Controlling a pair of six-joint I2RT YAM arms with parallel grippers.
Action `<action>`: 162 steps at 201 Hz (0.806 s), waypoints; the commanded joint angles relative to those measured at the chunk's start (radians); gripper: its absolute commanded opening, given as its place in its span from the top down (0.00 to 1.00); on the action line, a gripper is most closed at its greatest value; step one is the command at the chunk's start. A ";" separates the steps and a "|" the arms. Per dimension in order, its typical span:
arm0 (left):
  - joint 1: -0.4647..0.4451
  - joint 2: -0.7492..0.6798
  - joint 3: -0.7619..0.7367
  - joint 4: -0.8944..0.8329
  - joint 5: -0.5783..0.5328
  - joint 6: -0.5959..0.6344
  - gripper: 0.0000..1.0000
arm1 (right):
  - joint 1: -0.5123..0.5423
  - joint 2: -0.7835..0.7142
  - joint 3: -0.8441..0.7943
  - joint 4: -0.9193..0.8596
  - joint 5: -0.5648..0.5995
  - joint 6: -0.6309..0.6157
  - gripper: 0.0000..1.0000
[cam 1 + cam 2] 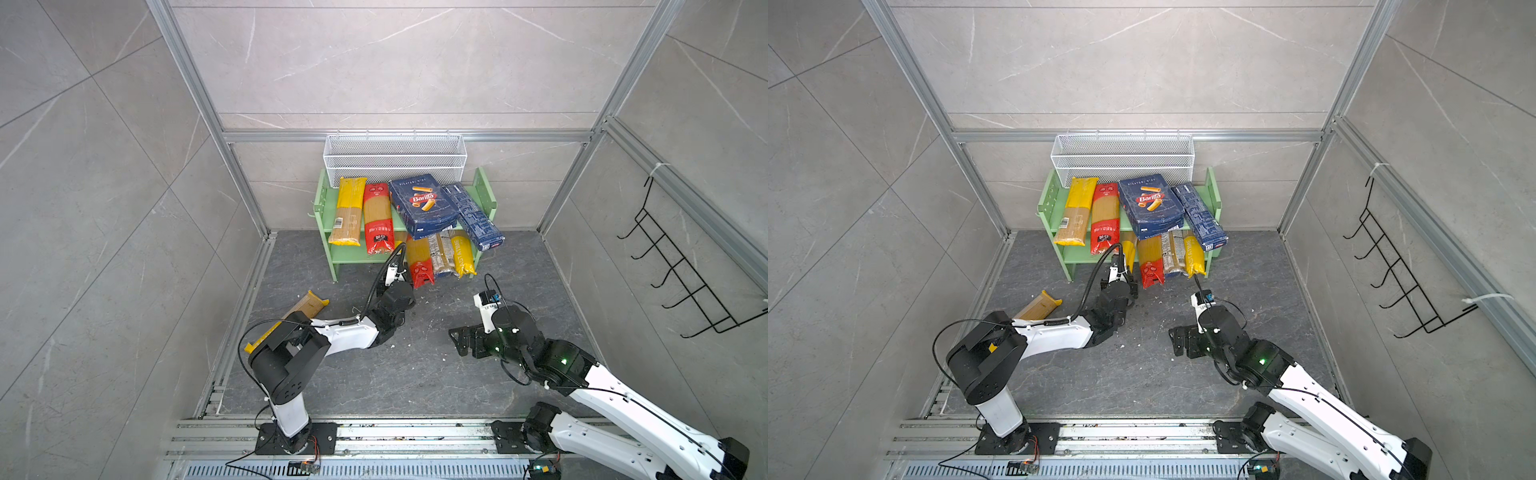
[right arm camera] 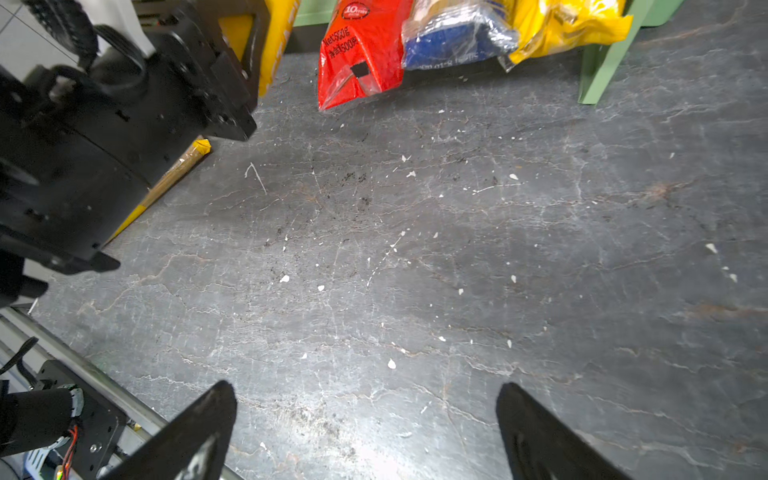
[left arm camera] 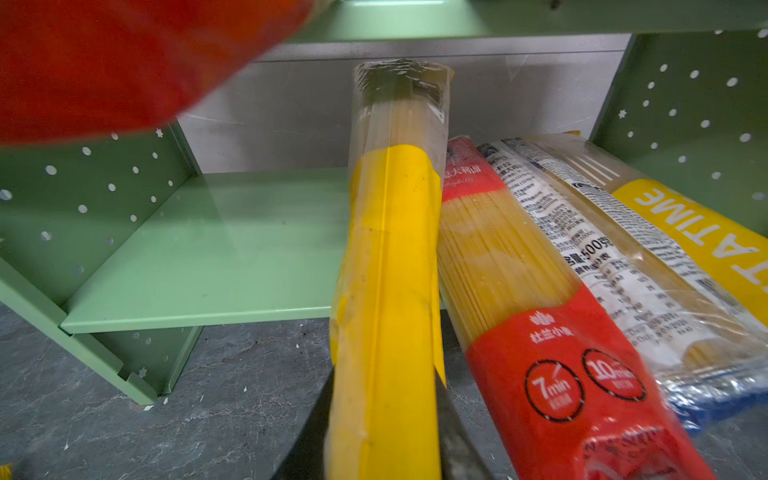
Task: Place and organize the pasta boxes and bags onto the shelf
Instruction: 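Push the yellow bag onto the lower shelf beside the red bag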
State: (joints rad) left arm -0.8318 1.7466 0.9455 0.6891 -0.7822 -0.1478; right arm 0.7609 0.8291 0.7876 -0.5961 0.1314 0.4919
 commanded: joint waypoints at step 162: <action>0.032 -0.068 0.053 0.026 0.073 -0.106 0.22 | -0.079 -0.033 0.030 -0.055 -0.048 -0.021 0.00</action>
State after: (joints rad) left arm -0.7967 1.7836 1.0290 0.7059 -0.7296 -0.1837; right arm 0.6857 0.8104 0.7876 -0.6315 0.0967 0.4744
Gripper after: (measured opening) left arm 0.777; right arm 0.996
